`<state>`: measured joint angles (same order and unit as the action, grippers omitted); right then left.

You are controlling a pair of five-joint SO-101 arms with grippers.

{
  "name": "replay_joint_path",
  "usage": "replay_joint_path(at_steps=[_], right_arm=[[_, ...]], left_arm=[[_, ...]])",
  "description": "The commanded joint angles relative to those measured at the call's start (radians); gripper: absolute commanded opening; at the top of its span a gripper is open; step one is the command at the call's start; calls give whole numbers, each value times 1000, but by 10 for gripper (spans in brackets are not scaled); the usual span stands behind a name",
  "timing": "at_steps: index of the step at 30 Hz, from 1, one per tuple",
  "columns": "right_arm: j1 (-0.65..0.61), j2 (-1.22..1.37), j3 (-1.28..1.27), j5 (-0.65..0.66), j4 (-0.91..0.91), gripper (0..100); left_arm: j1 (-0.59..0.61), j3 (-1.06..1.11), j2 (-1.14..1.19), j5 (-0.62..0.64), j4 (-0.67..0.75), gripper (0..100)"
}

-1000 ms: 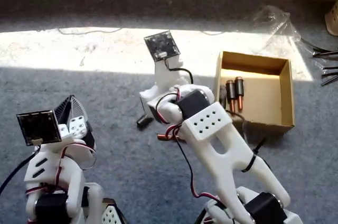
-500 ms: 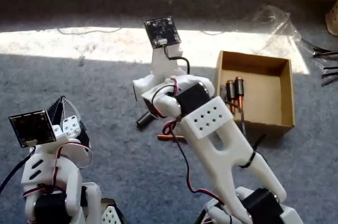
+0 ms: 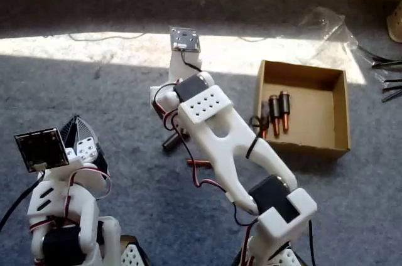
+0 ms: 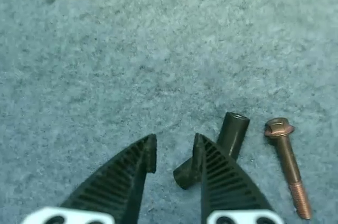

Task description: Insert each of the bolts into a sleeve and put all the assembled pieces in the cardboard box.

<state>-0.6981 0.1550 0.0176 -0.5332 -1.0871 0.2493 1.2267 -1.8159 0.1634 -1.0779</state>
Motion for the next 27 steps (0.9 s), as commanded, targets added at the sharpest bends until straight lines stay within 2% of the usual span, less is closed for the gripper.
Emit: replay_joint_path(at_steps=[1, 11, 17, 27], right_arm=[[15, 28, 50, -17, 25, 98], [21, 147, 56, -20, 28, 99], [70, 147, 58, -163, 22, 99], [91, 153, 50, -184, 28, 99]], left_arm=[[8, -8, -12, -6, 2, 7], [8, -8, -10, -6, 3, 7], [8, -7, -10, -6, 2, 7], [8, -7, -10, -6, 2, 7]])
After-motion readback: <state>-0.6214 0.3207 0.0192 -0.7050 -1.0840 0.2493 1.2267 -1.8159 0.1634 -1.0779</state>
